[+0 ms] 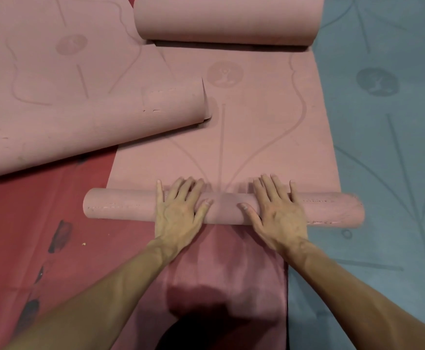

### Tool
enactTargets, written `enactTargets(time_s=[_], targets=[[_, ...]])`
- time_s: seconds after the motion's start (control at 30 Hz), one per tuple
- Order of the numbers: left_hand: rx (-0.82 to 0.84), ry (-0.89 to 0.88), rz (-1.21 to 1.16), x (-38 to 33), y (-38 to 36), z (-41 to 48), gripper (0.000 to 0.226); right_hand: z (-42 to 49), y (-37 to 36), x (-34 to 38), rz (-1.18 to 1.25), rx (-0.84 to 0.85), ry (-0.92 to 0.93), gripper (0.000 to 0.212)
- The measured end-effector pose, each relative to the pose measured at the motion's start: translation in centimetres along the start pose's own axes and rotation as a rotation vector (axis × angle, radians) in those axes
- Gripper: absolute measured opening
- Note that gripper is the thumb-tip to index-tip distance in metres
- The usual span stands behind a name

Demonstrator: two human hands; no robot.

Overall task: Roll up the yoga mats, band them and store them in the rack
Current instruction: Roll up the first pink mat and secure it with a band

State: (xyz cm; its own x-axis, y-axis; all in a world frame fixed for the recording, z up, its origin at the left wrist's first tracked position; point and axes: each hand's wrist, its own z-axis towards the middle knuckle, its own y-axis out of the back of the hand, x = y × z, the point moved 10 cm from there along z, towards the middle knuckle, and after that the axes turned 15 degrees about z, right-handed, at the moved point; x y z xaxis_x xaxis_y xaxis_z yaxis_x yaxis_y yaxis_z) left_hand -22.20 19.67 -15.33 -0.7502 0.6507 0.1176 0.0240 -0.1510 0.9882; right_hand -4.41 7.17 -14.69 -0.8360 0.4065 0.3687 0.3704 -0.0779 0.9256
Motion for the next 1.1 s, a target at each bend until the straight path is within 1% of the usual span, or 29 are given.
enactTargets(time_s=[0.13, 0.23, 0.37, 0.47, 0.53, 0.6, 0.63, 0.7, 0.77, 0.87, 1.0, 1.1], targets=[[-0.037, 0.022, -0.021, 0.1, 0.1, 1.5, 0.058, 1.3, 0.4, -0.2, 0.014, -0.008, -0.042, 0.088], [-0.043, 0.037, -0.031, 0.4, 0.1, 3.2, 0.055, 2.2, 0.9, -0.3, -0.022, -0.038, -0.043, 0.085], [0.047, 0.016, -0.063, 0.4, -0.5, 4.9, 0.060, 2.4, 0.8, -0.4, -0.038, -0.057, -0.006, 0.075], [0.064, 0.007, -0.101, 0.5, -0.4, 5.2, 0.062, 3.1, 0.7, -0.7, -0.039, -0.052, -0.040, 0.073], [0.008, 0.072, -0.102, 1.0, 0.5, 4.2, 0.055, 3.6, 0.7, -0.6, -0.057, -0.048, -0.044, 0.072], [-0.039, 0.223, -0.096, 2.6, 0.9, 2.2, 0.052, 3.6, 0.7, -0.5, -0.056, -0.062, -0.035, 0.071], [-0.027, 0.263, -0.085, 3.1, 0.6, 1.2, 0.052, 3.6, 0.7, -0.4, -0.052, -0.062, -0.031, 0.071], [0.003, 0.218, -0.047, 3.1, -0.1, 0.3, 0.053, 3.5, 0.6, -0.4, -0.055, -0.071, -0.029, 0.070], [0.034, 0.175, -0.046, 3.1, -0.5, 1.3, 0.053, 3.2, 0.9, 0.0, -0.069, -0.099, -0.022, 0.067], [0.114, 0.190, -0.051, 3.4, -0.9, 3.7, 0.051, 2.7, 0.9, 1.2, -0.065, -0.120, 0.026, 0.067], [0.223, 0.143, -0.059, 3.0, -1.3, 4.9, 0.048, 3.4, 0.7, 1.1, -0.006, -0.085, 0.025, 0.069], [0.309, 0.122, -0.086, 2.9, -1.3, 5.4, 0.044, 4.2, 0.6, 0.9, -0.027, -0.045, 0.020, 0.068]])
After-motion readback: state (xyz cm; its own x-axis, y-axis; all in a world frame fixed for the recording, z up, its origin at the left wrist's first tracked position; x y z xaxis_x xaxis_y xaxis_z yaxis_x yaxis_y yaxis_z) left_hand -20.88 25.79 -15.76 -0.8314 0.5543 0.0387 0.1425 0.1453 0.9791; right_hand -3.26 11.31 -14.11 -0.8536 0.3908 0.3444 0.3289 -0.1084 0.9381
